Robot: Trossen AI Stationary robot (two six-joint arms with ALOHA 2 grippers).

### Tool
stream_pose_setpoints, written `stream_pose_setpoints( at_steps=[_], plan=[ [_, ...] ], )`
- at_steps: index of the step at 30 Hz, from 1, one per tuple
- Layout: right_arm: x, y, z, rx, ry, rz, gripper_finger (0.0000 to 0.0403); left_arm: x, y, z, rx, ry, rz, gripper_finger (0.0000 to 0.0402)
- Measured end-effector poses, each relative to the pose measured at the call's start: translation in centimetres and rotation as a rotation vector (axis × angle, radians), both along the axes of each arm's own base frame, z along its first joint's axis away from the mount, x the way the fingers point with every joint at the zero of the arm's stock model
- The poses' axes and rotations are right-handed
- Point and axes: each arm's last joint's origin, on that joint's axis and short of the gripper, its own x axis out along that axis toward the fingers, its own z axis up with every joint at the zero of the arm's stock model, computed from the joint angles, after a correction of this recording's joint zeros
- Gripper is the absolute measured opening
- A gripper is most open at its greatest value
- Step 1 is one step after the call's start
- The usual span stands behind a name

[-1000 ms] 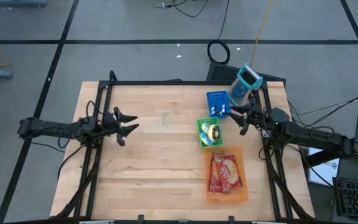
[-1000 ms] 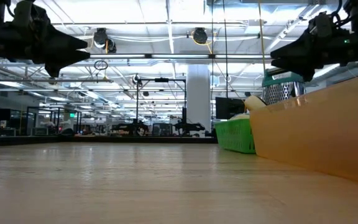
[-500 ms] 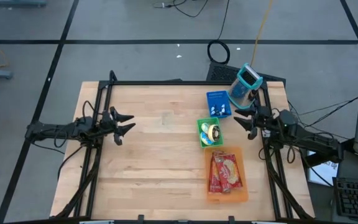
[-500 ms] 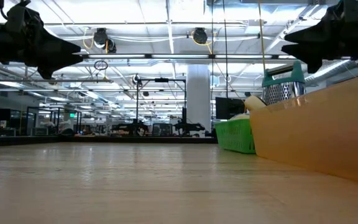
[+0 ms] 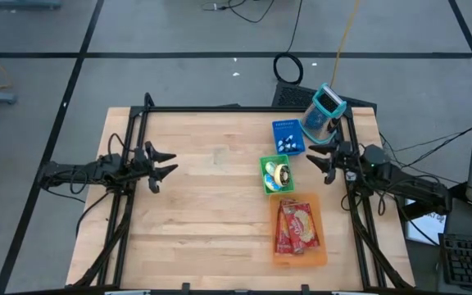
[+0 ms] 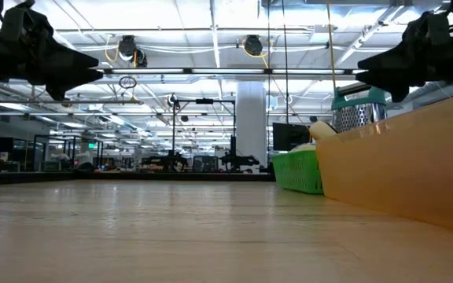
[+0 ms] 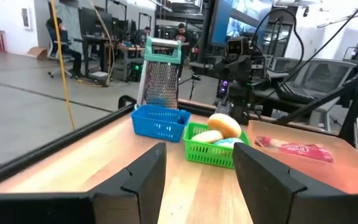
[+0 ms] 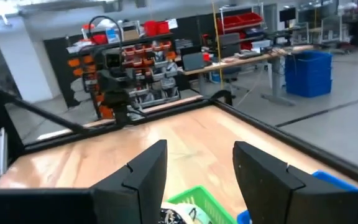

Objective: Pick & Place Food Item
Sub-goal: Return to Home Position

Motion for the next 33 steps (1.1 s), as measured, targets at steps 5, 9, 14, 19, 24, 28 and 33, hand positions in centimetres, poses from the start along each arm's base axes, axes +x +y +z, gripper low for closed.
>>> stream_pose_setpoints(
  at_steps=[5,9,14,19,24,28,33],
  plan=[
    [0.3,0.0,-0.8,0.022,-0.004,0.024,0.0173,0.0,0.0,-0.1,-0.016,0.002,-0.001,0.0186],
    [0.6,-0.1,-1.8,0.015,-0.006,0.028,0.0175,0.0,0.0,-0.1,-0.016,0.002,-0.001,0.0186],
    [0.7,0.2,-1.7,-0.033,-0.069,0.127,0.0172,0.0,0.0,-0.1,-0.017,0.002,0.0,0.0186],
    [0.7,0.3,-2.1,-0.072,-0.02,0.18,0.017,0.0,0.0,-0.1,-0.017,0.002,0.0,0.0186],
    [0.8,0.2,-2.6,-0.093,0.036,0.155,0.0171,0.0,0.0,0.0,-0.018,0.001,0.0,0.0186],
    [0.8,0.2,-2.6,-0.119,0.047,0.144,0.0168,0.0,0.0,0.0,-0.018,0.001,0.0,0.0186],
    [0.8,0.2,-2.7,-0.09,0.051,0.149,0.0169,0.0,0.0,0.0,-0.018,0.0,0.0,0.0187]
  ],
)
